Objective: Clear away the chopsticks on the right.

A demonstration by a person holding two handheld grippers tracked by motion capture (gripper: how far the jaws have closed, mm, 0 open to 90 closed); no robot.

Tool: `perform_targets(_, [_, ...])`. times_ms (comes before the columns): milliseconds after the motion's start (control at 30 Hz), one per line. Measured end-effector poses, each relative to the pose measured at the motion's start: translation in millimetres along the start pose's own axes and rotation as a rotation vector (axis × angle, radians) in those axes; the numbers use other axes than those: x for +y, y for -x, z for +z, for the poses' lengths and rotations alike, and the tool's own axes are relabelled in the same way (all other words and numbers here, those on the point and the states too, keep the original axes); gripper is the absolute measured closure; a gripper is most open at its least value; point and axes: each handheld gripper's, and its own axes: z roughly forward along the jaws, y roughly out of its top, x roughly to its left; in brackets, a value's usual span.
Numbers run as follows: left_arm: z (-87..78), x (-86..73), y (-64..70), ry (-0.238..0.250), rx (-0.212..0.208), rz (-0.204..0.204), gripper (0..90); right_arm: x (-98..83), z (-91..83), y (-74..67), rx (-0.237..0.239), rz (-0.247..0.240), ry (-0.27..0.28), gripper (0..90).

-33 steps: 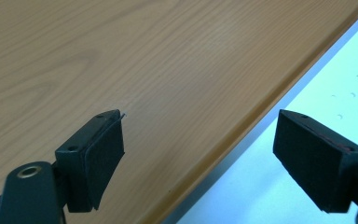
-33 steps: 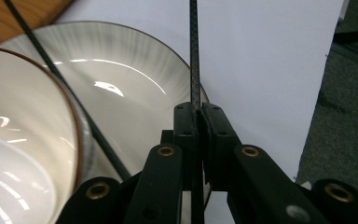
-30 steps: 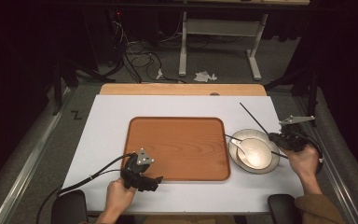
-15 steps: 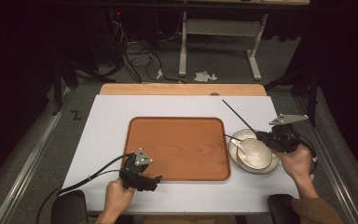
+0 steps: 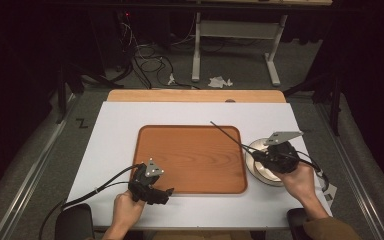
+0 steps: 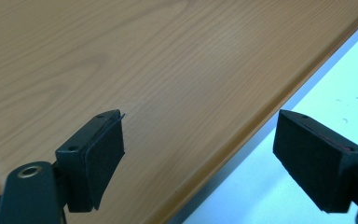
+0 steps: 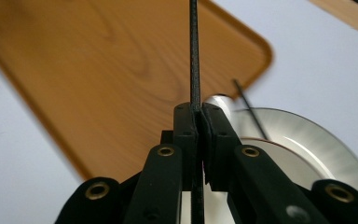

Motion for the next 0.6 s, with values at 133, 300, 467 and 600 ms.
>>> perform_targets(133, [-0.8,-0.1,-0.5,0.000,0.002,0.002,16.5,4.6,15.5,-14.7,0.028,-0.024,-0.034,86.0])
perform_targets(300, [0.6,0.7,-0.8,-0.003,-0.005,0.002,16.5,4.5,46.0,-33.0,0.034,-0.053,-0.065,86.0])
perform_targets(467, [-1.8,0.3,-0.5,0.003,-0.004,0.004,16.5,6.4,69.5,-44.8,0.039,-0.067,-0.125,86.0])
perform_targets(600, [-0.6,0.4,-0.2,-0.001,-0.007,0.002,16.5,6.0,82.5,-49.4,0.024,-0.063,-0.171,85.8])
